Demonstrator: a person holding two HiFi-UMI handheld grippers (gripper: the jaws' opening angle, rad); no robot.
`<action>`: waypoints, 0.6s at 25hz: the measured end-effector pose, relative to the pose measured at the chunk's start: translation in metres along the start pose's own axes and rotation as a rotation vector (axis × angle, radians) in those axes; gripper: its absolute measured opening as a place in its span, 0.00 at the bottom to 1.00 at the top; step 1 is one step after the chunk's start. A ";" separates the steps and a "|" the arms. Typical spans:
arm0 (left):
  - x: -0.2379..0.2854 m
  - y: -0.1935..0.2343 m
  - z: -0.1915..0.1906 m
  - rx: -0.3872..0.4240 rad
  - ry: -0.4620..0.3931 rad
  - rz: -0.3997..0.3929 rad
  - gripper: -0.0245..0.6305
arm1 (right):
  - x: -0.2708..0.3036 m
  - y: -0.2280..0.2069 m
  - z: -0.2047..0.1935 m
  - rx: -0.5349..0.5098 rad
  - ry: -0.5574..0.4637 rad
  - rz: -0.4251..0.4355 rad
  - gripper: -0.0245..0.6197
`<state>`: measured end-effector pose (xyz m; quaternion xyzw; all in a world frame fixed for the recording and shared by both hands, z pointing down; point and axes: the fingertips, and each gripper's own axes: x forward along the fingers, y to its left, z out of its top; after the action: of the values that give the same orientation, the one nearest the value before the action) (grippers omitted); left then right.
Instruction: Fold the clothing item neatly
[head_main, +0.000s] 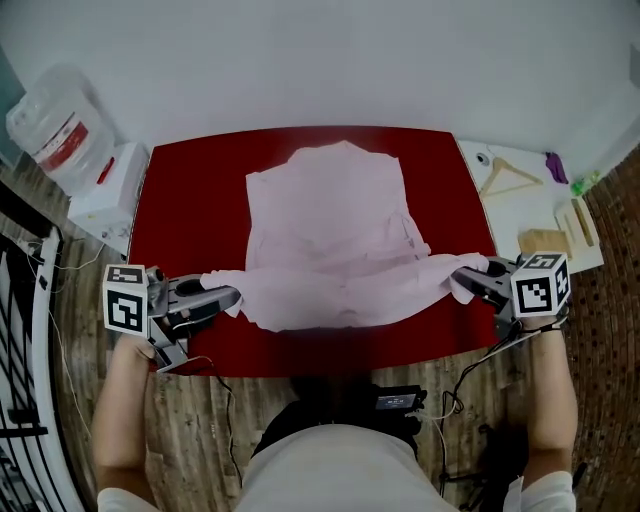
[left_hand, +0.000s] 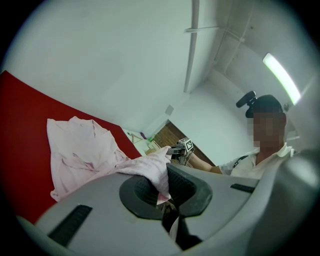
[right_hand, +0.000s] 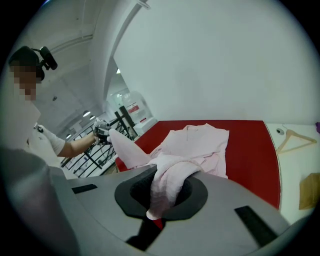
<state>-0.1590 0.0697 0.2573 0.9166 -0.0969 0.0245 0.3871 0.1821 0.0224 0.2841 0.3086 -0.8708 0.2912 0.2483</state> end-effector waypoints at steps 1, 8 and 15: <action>0.001 0.004 0.012 0.000 0.004 -0.002 0.05 | 0.003 -0.005 0.012 -0.001 0.004 0.003 0.07; 0.005 0.023 0.075 0.010 -0.019 0.040 0.05 | 0.011 -0.034 0.078 -0.042 0.022 0.069 0.07; 0.001 0.051 0.092 -0.040 -0.065 0.131 0.05 | 0.024 -0.077 0.101 -0.032 0.035 0.147 0.07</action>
<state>-0.1709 -0.0311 0.2287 0.9007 -0.1694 0.0179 0.3997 0.1921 -0.1027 0.2551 0.2349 -0.8911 0.3002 0.2461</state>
